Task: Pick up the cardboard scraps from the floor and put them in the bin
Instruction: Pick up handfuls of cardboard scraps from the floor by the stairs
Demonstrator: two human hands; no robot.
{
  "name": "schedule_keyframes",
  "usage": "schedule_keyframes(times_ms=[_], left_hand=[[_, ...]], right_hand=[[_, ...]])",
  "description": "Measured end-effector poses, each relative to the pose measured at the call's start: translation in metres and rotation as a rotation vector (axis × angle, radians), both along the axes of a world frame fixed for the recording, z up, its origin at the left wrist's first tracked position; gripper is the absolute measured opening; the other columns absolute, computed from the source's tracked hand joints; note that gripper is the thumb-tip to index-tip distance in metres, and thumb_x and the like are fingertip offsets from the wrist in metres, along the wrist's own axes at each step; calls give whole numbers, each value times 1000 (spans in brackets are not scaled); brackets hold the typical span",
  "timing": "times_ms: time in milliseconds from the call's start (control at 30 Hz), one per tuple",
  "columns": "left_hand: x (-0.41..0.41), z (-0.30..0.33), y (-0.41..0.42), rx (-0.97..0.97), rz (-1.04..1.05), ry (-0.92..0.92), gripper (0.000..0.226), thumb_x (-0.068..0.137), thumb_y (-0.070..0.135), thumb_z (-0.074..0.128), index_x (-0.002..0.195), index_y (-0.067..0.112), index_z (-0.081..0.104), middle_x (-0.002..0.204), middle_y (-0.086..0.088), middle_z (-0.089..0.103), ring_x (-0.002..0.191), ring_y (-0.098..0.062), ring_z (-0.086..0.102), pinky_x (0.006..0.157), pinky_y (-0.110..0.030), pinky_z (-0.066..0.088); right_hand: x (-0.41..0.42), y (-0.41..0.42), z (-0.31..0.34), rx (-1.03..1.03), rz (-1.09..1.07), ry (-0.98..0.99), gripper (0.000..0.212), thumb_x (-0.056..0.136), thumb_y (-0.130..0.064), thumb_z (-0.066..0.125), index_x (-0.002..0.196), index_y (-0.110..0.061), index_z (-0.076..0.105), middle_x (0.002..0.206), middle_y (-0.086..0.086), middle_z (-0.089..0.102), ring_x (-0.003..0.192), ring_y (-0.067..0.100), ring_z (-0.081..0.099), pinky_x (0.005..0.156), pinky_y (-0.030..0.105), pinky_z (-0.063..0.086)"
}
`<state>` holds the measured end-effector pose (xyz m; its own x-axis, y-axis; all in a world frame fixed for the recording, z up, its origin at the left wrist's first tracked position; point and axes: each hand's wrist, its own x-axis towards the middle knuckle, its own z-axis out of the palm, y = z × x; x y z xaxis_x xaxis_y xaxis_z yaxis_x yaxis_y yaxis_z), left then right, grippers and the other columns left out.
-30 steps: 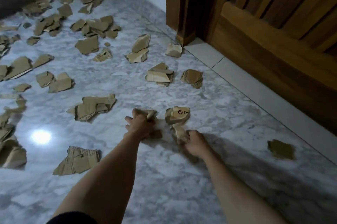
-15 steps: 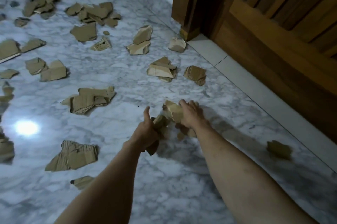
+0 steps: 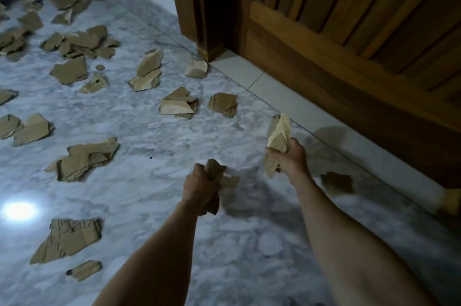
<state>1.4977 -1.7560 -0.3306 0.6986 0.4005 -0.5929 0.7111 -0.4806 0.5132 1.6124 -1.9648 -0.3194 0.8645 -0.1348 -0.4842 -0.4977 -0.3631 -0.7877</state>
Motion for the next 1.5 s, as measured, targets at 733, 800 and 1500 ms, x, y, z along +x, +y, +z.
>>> schedule_keyframes(times_ms=[733, 800, 1500], left_hand=[[28, -12, -90, -51, 219, -72, 42, 70, 22, 81, 108, 14, 66, 100, -10, 69, 91, -29, 67, 81, -43, 59], [34, -11, -105, -33, 88, -91, 54, 67, 25, 80, 118, 14, 63, 113, -10, 58, 98, -30, 63, 87, -42, 57], [96, 26, 29, -101, 455, -279, 23, 73, 26, 79, 90, 14, 72, 87, -7, 72, 85, -26, 70, 79, -36, 57]], right_hand=[[-21, -165, -30, -491, -69, 160, 83, 64, -43, 89, 128, -13, 45, 132, 17, 55, 117, 38, 55, 83, 41, 48], [-24, -162, -33, -444, -122, 165, 83, 64, -45, 88, 127, -13, 45, 126, 16, 62, 110, 39, 61, 81, 42, 51], [66, 52, -2, 59, 193, 56, 66, 64, -18, 91, 118, -15, 52, 117, -1, 61, 107, 22, 60, 80, 32, 52]])
